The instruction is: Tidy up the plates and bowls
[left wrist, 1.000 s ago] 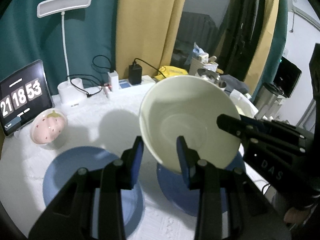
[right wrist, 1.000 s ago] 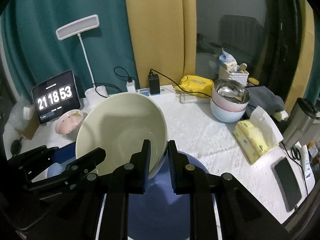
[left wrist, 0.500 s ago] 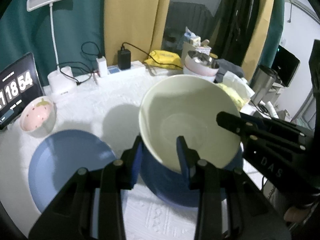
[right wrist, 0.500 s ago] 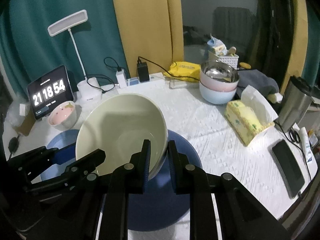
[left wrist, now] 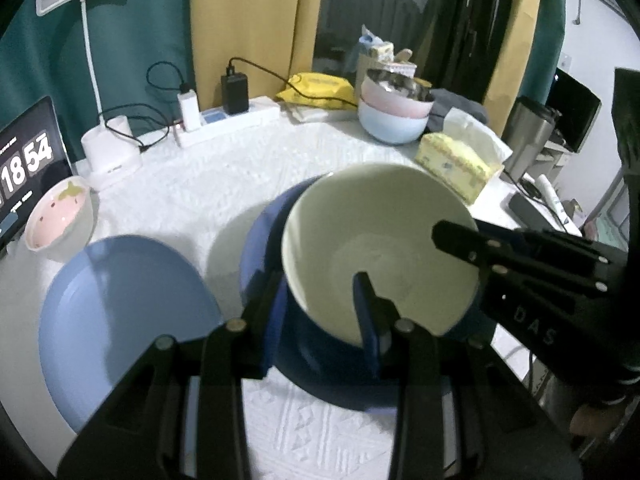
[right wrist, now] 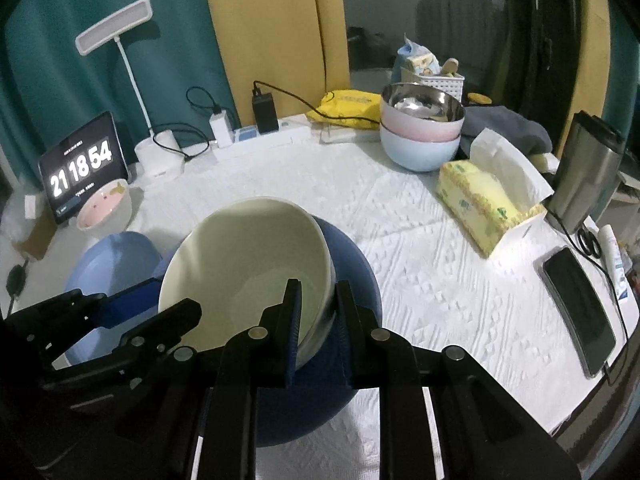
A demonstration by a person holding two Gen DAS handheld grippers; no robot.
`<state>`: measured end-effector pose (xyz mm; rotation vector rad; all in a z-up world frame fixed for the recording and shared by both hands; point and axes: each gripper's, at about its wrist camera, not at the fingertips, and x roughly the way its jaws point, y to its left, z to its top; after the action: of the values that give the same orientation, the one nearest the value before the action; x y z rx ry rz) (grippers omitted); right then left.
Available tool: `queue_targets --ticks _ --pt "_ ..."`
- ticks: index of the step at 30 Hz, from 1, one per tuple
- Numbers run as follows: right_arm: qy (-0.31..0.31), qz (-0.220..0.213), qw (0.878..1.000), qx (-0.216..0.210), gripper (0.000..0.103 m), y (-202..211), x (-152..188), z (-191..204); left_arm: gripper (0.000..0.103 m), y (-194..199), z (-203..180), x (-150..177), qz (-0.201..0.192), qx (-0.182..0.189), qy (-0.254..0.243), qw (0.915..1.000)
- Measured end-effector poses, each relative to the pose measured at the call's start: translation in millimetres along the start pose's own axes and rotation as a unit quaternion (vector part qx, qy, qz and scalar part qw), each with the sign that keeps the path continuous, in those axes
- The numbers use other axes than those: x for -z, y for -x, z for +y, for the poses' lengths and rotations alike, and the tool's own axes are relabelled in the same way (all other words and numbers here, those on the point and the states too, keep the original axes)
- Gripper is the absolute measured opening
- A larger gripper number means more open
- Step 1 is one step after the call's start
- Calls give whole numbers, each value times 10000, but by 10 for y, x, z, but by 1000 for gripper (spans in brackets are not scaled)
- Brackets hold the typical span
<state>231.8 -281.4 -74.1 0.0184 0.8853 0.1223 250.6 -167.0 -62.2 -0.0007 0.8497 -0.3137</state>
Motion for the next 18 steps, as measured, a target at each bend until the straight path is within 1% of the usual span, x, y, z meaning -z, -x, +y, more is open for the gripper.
queue_targets --ticks 1,2,3,4,5,6,7,9,11,13,16,18 --pt "-17 27 10000 -6 19 -19 10 -4 35 -1 -8 6 -14 33 -27 10000" --pt "-27 48 10000 -13 19 -35 18 -12 31 20 -35 12 -69 228 -80 9997" --pt "-31 70 9999 -103 17 -51 24 -9 29 49 -89 10 -121 239 -166 9995" --pt "-12 22 9998 -179 17 -39 28 16 29 82 -138 8 -221 59 -267 9994" --pt "49 -7 9999 -144 12 -17 18 54 29 114 -169 -1 -338 -36 -365 9988" --pt "71 -35 9999 -132 9 5 3 68 30 124 -175 -10 -343 -8 -362 9988" --pt "83 -64 9999 -137 8 24 -13 73 30 120 -162 -15 -294 30 -309 9991" --pt "54 -52 10000 -33 9 26 -18 54 30 116 -166 -2 -292 -9 -346 9990" --pt "34 28 10000 -39 9 -19 -4 35 30 107 -161 23 -252 12 -313 9992" --pt "38 60 9999 80 8 -63 29 18 30 103 -160 37 -237 16 -315 9992" --pt "67 135 9999 -3 9 -113 77 34 31 127 -134 46 -256 24 -291 9992" --pt "87 127 9999 16 9 -114 89 34 32 165 -100 37 -306 23 -245 9992"
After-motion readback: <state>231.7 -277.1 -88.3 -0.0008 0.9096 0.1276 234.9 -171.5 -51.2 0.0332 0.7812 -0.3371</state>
